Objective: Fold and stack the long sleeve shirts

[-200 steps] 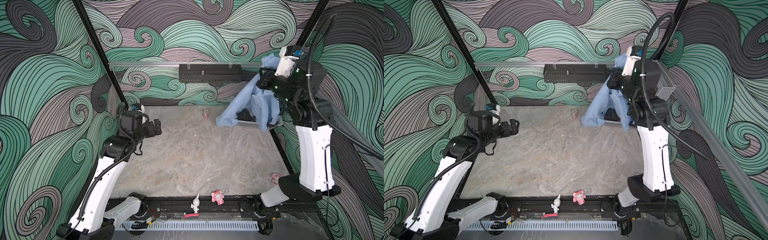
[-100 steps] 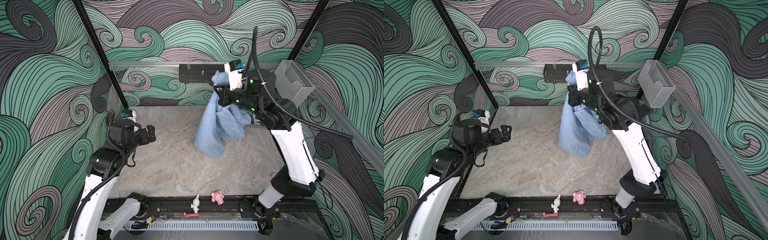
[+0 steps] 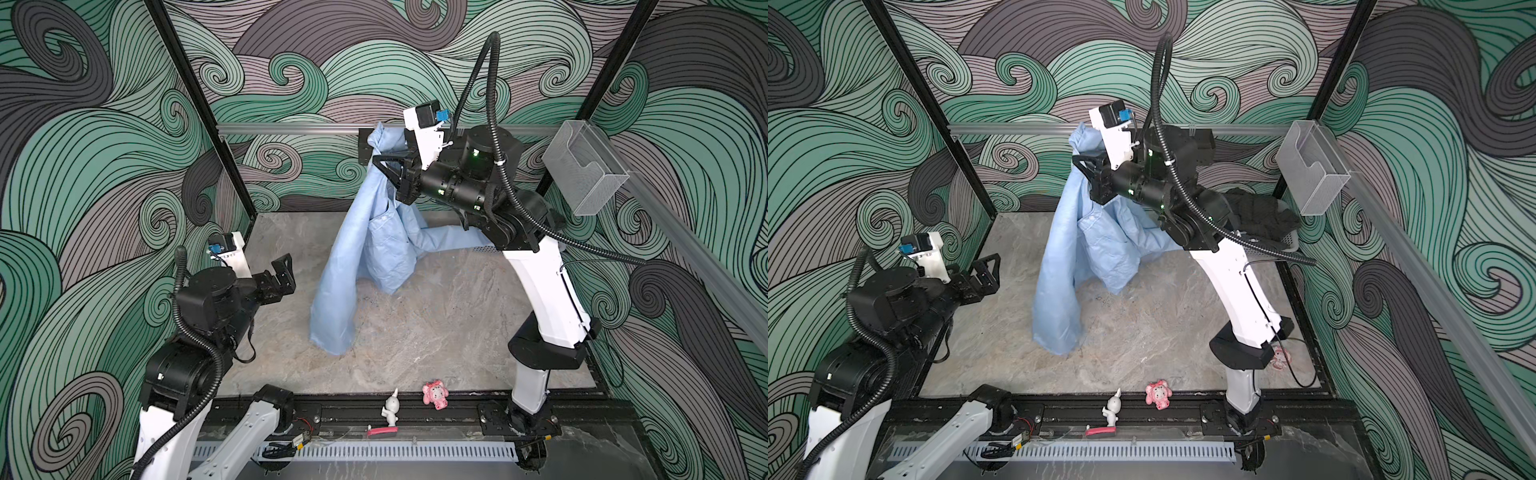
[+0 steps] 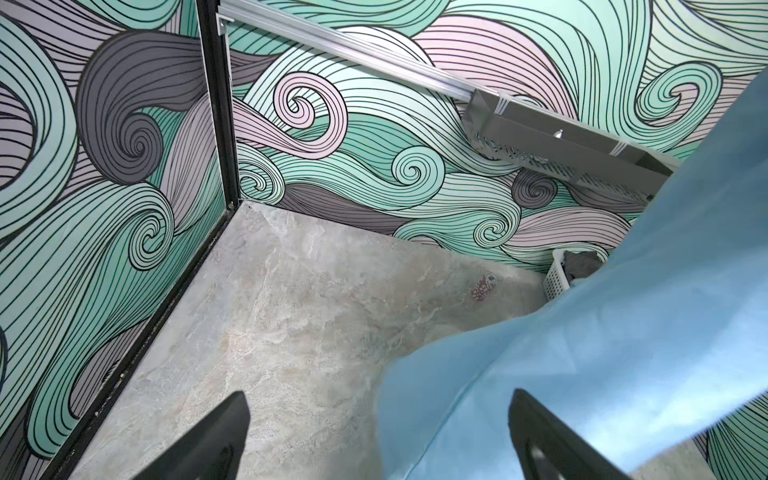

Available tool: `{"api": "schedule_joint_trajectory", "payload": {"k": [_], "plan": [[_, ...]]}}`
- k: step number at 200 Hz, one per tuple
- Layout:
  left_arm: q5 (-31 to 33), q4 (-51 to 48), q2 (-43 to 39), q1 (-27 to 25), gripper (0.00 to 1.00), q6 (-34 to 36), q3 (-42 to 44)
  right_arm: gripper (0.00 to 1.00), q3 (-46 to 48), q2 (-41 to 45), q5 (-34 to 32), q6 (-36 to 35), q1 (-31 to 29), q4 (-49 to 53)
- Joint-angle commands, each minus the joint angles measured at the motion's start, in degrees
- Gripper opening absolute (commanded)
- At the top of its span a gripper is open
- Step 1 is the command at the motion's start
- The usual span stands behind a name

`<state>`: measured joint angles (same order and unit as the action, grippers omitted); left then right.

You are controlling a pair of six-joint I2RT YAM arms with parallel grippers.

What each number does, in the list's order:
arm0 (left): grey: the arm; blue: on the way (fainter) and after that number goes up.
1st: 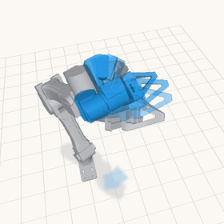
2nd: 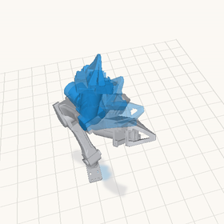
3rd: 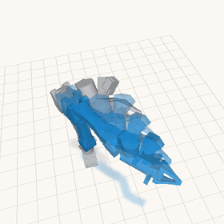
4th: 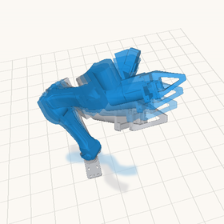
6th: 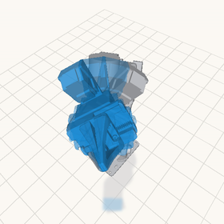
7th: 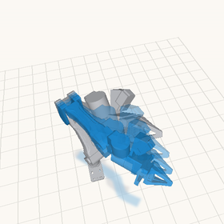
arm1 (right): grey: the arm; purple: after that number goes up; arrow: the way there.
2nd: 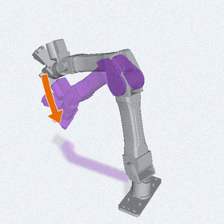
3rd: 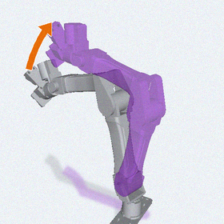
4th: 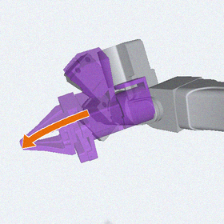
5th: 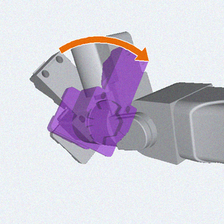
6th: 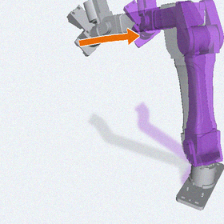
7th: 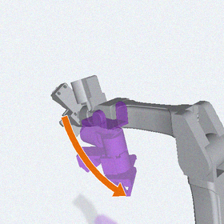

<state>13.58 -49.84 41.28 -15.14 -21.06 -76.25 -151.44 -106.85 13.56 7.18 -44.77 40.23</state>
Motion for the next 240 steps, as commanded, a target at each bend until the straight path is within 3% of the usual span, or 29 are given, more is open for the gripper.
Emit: {"api": "schedule_joint_trajectory", "payload": {"k": [1,63,110,117,129,155,190,214,240], "plan": [[1.3,0.2,0.7,-0.2,0.99,0.6,1.7,0.0,11.3,5.1,-3.5,-3.3,0.2,-1.5],[-1.1,-0.3,1.1,-0.2,0.99,-0.6,6.7,0.08,66.2,23.3,-10.1,-0.4,7.6,-13.6],[-5.8,-5.1,1.9,-0.2,0.99,-2.5,11.7,0.1,92.1,37.8,-22.8,5.0,13.5,-10.2],[-7.2,-5.9,2.1,-0.2,0.99,-3.1,12.8,0.13,94.8,40.0,-24.3,6.9,15.0,-8.8],[-9.9,-6.9,2.5,-0.2,0.99,-4.5,15.1,0.43,98.0,43.8,-26.1,9.2,17.2,-6.3],[-14.5,-7.5,2.4,-0.2,0.98,-9.7,20.2,0.7,100.4,49.7,-30.4,12.0,18.3,-1.8],[-15.4,-9.1,1.0,-0.2,0.97,-19.9,26.5,0.74,96.9,48.3,-26.2,16.0,18.3,0.1],[-19.6,-5.5,-0.1,-0.2,0.96,-25.8,32.9,0.78,91.8,41.0,-27.1,16.6,18.7,-0.1],[-20.6,-2.0,-1.0,-0.2,0.96,-27.7,35.9,0.84,84.9,30.5,-27.0,17.5,24.2,-4.4]]}}
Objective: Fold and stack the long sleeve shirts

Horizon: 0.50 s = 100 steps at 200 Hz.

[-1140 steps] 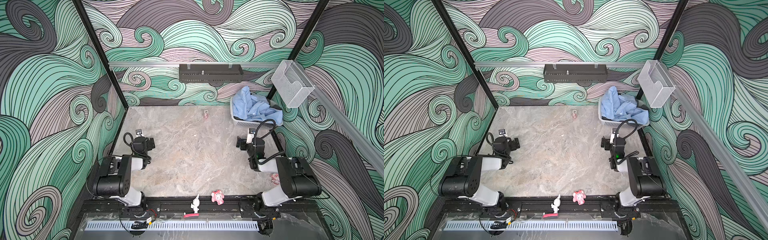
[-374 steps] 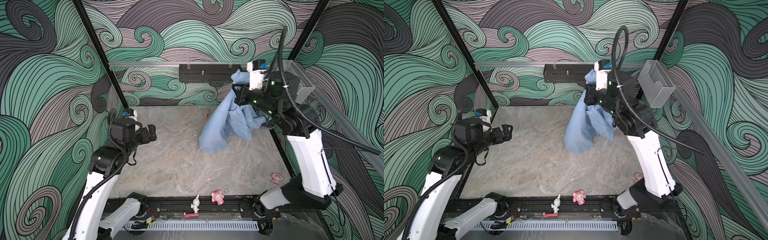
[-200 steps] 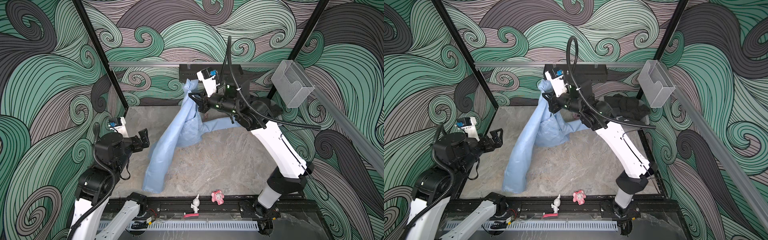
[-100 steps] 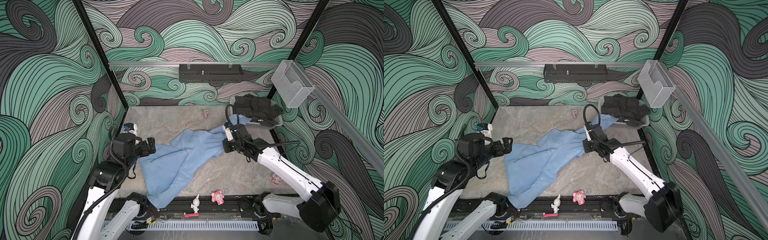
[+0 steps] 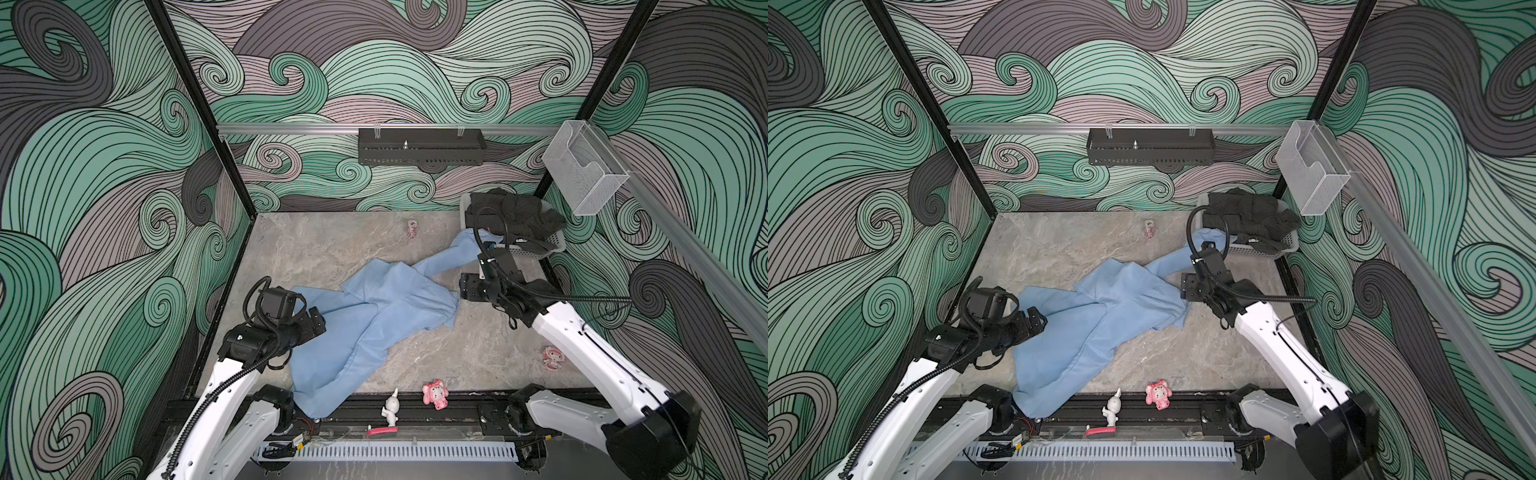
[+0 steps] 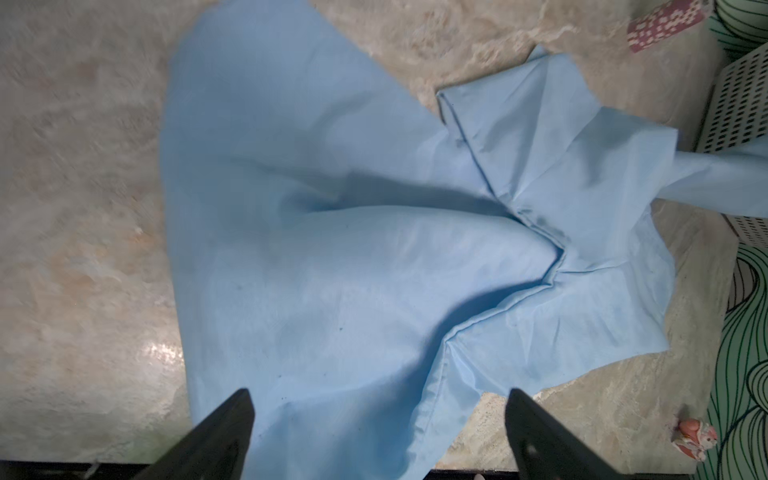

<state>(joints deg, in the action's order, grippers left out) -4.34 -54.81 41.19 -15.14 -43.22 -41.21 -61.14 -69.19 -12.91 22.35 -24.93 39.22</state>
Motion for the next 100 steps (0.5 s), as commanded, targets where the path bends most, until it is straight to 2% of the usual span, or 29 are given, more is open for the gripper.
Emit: {"api": "schedule_joint_trajectory", "payload": {"k": [1,13,29,83,100], "plan": [[-2.7,3.1,-0.9,-0.2,0.96,-5.4,0.8,0.84,-5.8,-7.8,-0.4,2.3,4.6,-3.5],[-1.8,3.0,-0.5,-0.2,0.96,-4.7,0.2,0.88,-10.6,-14.6,0.8,3.6,7.5,-3.8],[-0.2,2.0,0.1,-0.2,0.96,-3.1,-1.3,0.99,-17.3,-23.7,3.5,5.7,10.6,-3.7],[2.7,0.8,0.5,0.0,0.97,-0.2,-3.8,0.98,-38.4,-47.3,6.7,12.7,12.9,2.5],[2.8,0.8,0.6,0.0,0.97,0.4,-4.4,0.89,-39.9,-49.7,8.0,14.2,12.6,2.5]]}}
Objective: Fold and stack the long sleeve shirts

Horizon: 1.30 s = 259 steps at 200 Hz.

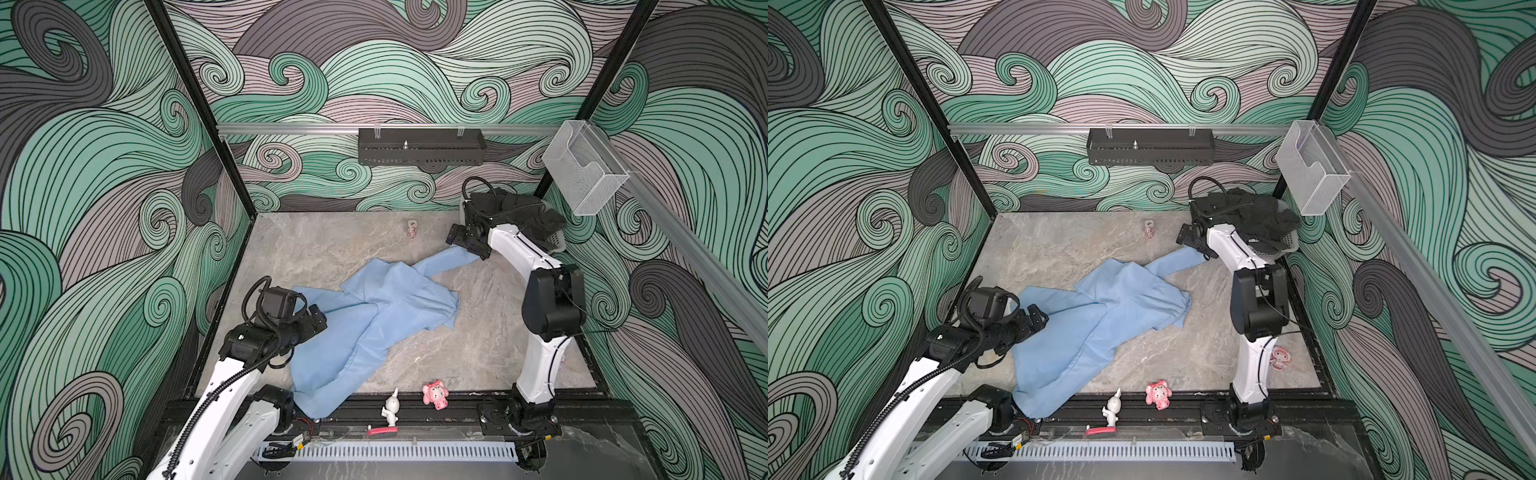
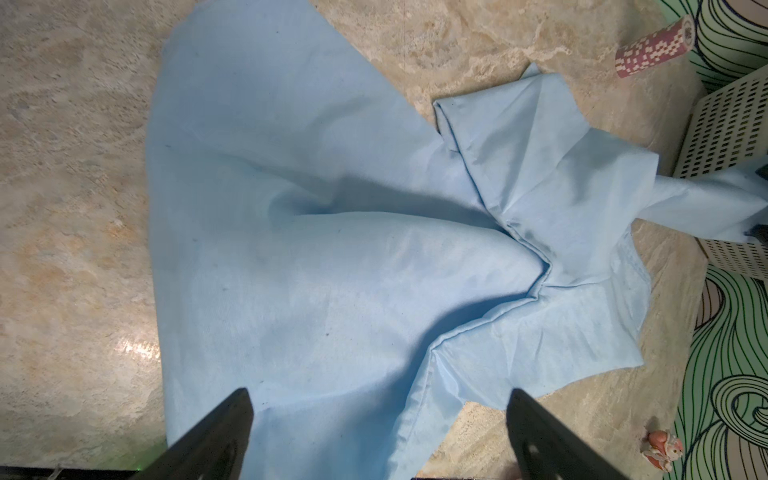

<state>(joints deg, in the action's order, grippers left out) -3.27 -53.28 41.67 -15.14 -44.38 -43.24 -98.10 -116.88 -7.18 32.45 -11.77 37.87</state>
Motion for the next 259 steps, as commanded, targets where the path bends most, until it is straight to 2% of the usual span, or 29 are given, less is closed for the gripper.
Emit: {"api": "schedule_joint_trajectory", "payload": {"k": [1,27,41,52,73,119,126,132,141,170,187,201,220,240,259], "plan": [[1.7,-0.8,0.2,0.0,0.97,1.6,-2.4,0.88,-3.0,-2.0,2.3,4.2,-0.6,3.8],[2.3,-1.2,0.3,0.1,0.97,2.7,-3.7,0.6,-1.3,0.1,-0.2,3.9,-2.7,2.7],[2.6,-1.2,0.5,0.1,0.97,3.2,-4.2,0.29,-0.1,1.9,-0.9,3.7,-3.4,2.4],[2.8,-1.1,0.7,0.1,0.97,3.4,-4.4,0.0,1.4,3.4,-1.7,3.5,-4.2,1.7],[2.7,-0.3,0.9,0.2,0.97,3.3,-4.2,0.0,2.8,5.1,-1.7,2.1,-7.2,1.5],[2.3,0.5,1.6,0.2,0.97,2.1,-4.1,0.0,2.4,3.9,5.2,-2.5,-18.3,0.8],[2.5,-0.1,1.9,0.1,0.97,1.7,-4.3,0.09,3.0,3.7,5.4,-2.3,-18.6,0.8],[2.7,-0.8,2.1,0.2,0.97,1.3,-4.5,0.26,3.6,3.8,5.4,-2.0,-18.6,0.8],[2.7,-1.9,2.5,0.3,0.96,0.8,-5.0,0.41,4.8,4.6,4.7,-1.7,-17.9,1.0],[4.2,-5.7,1.9,0.3,0.95,-2.2,-5.5,0.63,7.8,10.8,0.6,-2.8,-15.7,3.1],[2.0,-7.5,1.3,0.3,0.93,-7.4,-4.3,0.69,7.7,14.5,-4.3,-2.7,-15.1,7.6],[-3.2,-8.1,0.9,0.2,0.9,-12.6,-1.7,0.71,7.8,17.1,-7.0,-1.6,-14.8,11.3],[-9.7,-7.0,0.5,-1.0,0.88,-20.4,4.4,0.74,10.4,20.9,-6.3,-1.3,-14.8,14.0],[-10.5,-5.5,-3.1,-3.2,0.85,-26.8,10.5,0.77,14.8,24.8,-5.0,0.1,-14.9,14.0],[-9.4,-7.1,-6.4,-4.9,0.84,-30.6,12.1,0.77,18.3,26.8,-3.2,0.9,-15.3,13.7]]}}
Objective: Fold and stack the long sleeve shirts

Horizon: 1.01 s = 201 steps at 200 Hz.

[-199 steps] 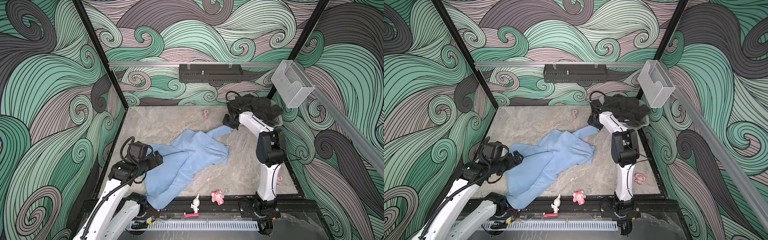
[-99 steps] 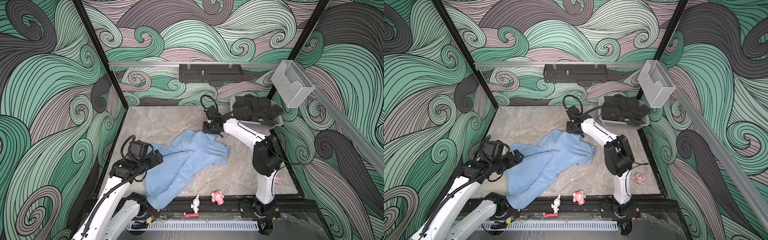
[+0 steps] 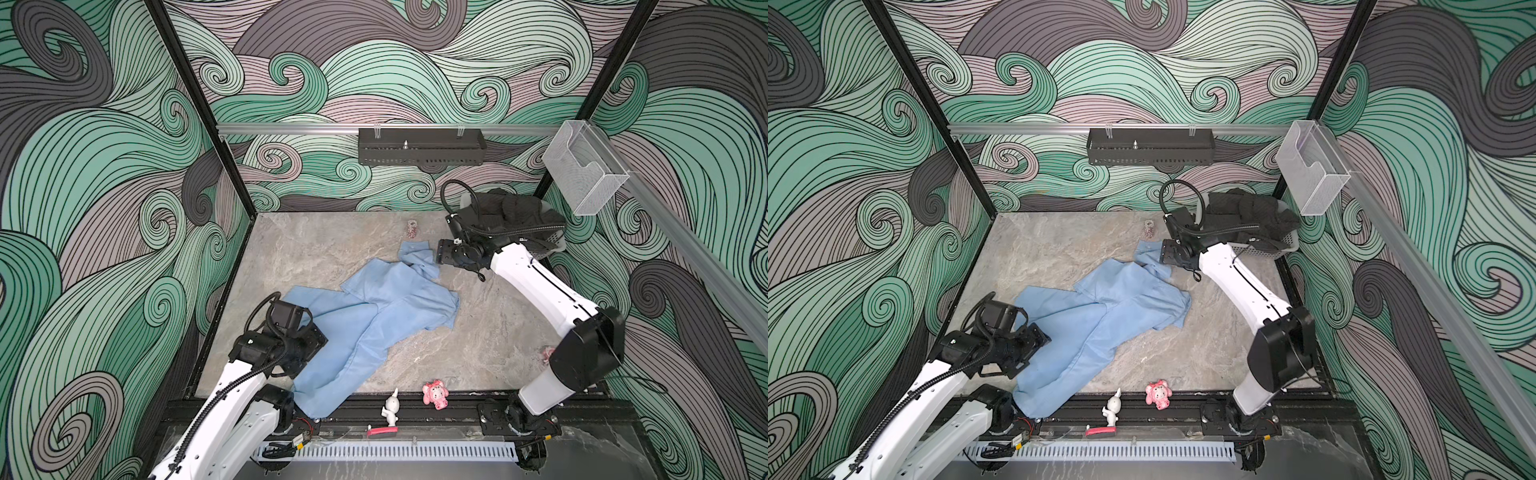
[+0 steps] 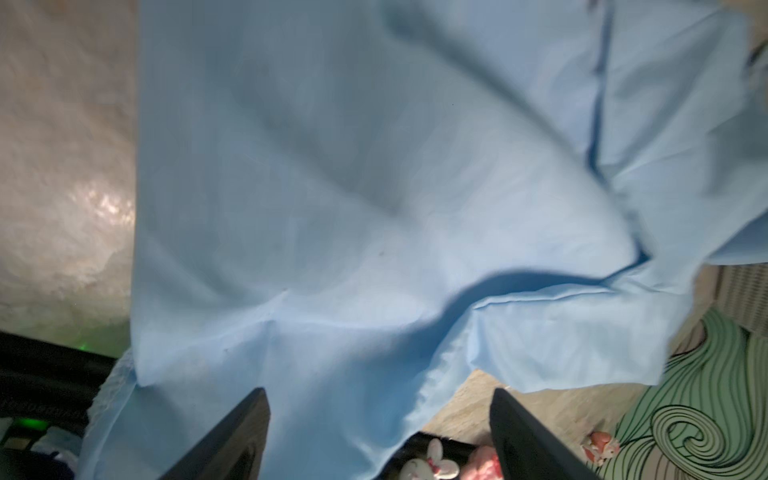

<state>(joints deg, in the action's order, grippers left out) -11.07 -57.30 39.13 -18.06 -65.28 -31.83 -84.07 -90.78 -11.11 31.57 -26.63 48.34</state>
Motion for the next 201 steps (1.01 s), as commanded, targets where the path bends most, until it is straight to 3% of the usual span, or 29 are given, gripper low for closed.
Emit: {"api": "schedule_joint_trajectory", "payload": {"k": [1,50,82,101,148,173,201], "plan": [[-1.5,-3.2,-4.0,-2.0,0.84,-9.8,0.7,0.77,4.4,0.7,0.9,1.7,-0.4,3.2],[3.8,-1.9,-0.8,-8.8,0.85,-14.6,2.0,0.78,7.0,-0.6,5.0,1.0,-1.2,0.9],[10.1,9.2,6.6,-8.8,0.85,-14.0,4.2,0.76,5.9,-2.1,7.1,-0.4,-1.7,-0.1],[17.1,13.9,13.0,-8.7,0.84,-11.3,3.1,0.76,5.6,-2.0,7.1,-1.4,-1.7,-0.3],[18.8,19.1,34.4,0.6,0.84,2.3,-5.2,0.76,6.1,-0.7,6.5,-2.9,-1.1,-0.3],[13.9,19.5,48.4,7.1,0.85,9.5,-13.9,0.76,6.5,-0.6,6.4,-2.9,-0.6,-0.3],[10.9,21.8,60.0,9.6,0.84,14.6,-24.1,0.76,6.3,-1.2,6.7,-3.2,0.2,-0.3]]}}
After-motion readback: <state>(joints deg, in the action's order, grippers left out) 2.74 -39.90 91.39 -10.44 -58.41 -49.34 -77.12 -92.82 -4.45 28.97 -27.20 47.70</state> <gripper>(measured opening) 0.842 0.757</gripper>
